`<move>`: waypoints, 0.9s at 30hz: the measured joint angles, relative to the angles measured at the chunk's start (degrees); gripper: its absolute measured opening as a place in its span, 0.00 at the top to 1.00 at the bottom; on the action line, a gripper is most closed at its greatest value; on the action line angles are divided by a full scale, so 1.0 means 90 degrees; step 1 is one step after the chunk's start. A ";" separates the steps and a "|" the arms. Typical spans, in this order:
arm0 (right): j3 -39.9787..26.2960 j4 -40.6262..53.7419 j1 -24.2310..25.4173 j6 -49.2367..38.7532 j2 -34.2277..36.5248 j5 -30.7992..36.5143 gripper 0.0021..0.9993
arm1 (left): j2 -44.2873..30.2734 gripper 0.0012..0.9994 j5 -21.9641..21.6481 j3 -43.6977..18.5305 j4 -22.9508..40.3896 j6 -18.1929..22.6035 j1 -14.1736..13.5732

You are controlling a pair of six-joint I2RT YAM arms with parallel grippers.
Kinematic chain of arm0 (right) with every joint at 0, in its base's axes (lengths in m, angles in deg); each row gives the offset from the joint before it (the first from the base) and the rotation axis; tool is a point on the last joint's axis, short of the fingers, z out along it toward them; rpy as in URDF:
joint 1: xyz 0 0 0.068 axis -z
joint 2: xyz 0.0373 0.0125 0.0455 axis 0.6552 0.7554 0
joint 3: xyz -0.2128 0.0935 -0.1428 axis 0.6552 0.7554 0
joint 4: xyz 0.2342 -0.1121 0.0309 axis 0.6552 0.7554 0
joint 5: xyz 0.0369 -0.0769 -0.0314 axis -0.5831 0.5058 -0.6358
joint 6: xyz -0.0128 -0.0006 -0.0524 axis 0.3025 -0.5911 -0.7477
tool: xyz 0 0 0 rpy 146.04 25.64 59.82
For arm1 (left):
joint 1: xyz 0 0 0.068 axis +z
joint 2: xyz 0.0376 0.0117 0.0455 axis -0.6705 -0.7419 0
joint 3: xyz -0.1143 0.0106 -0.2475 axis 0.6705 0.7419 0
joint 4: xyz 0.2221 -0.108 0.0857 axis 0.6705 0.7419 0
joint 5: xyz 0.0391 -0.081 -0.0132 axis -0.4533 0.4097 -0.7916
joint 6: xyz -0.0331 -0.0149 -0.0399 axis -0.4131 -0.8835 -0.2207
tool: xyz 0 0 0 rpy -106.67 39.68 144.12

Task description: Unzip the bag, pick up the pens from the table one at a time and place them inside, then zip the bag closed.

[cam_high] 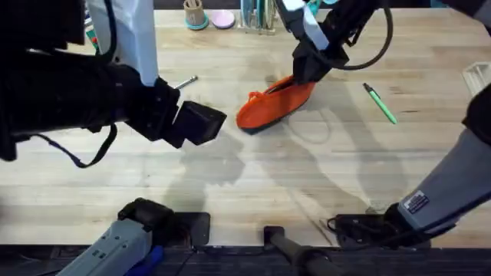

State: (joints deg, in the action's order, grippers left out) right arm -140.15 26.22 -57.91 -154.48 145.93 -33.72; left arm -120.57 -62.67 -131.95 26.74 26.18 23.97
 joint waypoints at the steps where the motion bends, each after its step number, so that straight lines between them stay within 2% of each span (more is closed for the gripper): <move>1: 0.0000 -0.0002 0.0000 -0.0001 0.0028 -0.0002 0.97 | 0.0002 0.00 0.0000 0.0000 0.0000 0.0001 0.0000; 14: 0.0042 -0.0050 0.0000 -0.0074 0.0289 -0.0004 0.97 | 0.0000 0.00 0.0000 0.0000 0.0000 0.0001 0.0000; 27: 0.0790 -0.0683 0.0000 -0.0260 0.0357 -0.0063 0.97 | 0.0002 0.00 0.0000 0.0001 0.0000 0.0001 0.0000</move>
State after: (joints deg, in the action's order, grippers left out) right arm -133.04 20.07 -57.91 -156.82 149.14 -34.29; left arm -120.56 -62.67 -131.95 26.74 26.18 23.97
